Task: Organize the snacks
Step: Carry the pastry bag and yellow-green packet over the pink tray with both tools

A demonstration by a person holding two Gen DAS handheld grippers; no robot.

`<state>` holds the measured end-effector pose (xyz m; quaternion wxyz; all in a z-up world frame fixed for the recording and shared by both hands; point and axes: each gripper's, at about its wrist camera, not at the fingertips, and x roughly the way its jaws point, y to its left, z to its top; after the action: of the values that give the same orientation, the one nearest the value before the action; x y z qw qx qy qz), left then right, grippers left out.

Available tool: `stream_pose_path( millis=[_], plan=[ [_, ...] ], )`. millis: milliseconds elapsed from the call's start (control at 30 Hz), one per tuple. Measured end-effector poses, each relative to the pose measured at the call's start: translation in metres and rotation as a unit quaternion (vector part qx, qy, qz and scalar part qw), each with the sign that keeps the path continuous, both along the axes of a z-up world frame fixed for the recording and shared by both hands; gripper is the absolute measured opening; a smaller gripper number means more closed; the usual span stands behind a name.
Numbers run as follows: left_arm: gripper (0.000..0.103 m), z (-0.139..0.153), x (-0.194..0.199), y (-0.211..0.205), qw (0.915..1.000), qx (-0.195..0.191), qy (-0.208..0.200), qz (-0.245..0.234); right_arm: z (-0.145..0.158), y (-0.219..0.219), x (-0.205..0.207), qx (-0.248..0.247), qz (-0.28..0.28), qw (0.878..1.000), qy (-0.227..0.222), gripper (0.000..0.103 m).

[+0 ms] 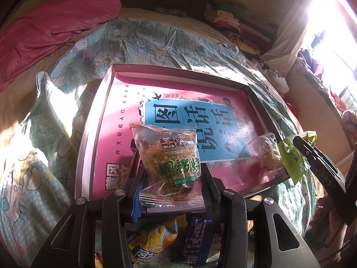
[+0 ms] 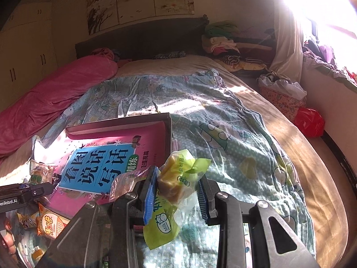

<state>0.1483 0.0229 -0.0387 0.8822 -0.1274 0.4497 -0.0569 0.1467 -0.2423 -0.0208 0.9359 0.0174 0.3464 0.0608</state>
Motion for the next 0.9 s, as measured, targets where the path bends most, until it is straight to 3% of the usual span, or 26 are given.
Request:
stream_pose_path(
  millis=[433,900],
  plan=[
    [0.045,-0.003,0.006,-0.014,0.9998,-0.006,0.002,-0.021,-0.005,0.017,0.004,0.027,0.042,0.999,0.001,0.033],
    [0.045,-0.011,0.013,-0.026,0.9992,-0.002,0.016,-0.037,-0.021,0.036,0.008,0.042,0.092,0.994,0.037,0.034]
  ],
)
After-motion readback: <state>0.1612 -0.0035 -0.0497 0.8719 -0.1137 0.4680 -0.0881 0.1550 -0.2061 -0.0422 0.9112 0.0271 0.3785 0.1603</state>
